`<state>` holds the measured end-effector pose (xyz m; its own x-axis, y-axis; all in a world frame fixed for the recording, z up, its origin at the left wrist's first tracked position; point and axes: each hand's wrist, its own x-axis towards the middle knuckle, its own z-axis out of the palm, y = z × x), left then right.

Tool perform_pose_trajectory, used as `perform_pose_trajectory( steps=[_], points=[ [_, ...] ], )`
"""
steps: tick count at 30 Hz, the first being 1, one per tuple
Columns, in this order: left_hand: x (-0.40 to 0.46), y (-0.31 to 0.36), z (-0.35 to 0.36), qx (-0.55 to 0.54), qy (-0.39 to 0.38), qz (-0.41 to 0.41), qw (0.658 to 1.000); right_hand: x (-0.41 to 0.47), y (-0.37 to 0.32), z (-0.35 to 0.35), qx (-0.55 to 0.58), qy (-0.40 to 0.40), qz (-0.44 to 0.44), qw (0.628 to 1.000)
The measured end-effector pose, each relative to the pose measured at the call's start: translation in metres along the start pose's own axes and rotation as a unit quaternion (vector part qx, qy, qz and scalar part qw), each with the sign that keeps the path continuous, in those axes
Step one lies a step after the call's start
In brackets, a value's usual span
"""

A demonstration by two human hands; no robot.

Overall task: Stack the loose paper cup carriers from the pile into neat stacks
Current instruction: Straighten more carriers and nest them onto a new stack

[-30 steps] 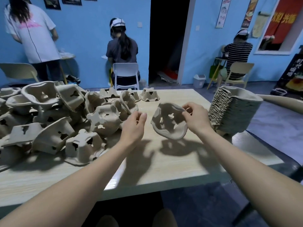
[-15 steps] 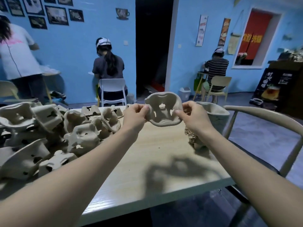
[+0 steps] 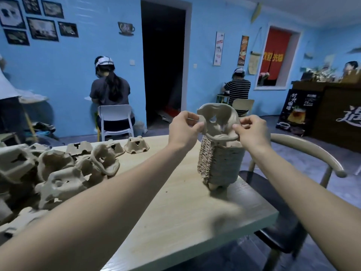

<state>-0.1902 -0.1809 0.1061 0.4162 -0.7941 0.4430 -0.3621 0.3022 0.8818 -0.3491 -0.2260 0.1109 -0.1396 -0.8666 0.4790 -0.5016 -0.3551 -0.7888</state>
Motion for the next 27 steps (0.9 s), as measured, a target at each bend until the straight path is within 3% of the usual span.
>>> perform_pose_trajectory(
  steps=[14,27],
  points=[
    [0.003,-0.016,0.04,-0.017,-0.013,-0.112,0.993,0.016,0.028,-0.007,-0.062,-0.035,0.045,0.996],
    [-0.008,-0.018,0.044,0.075,-0.039,-0.054,0.995,0.001,0.039,-0.006,-0.078,-0.055,0.02,0.995]
  ],
)
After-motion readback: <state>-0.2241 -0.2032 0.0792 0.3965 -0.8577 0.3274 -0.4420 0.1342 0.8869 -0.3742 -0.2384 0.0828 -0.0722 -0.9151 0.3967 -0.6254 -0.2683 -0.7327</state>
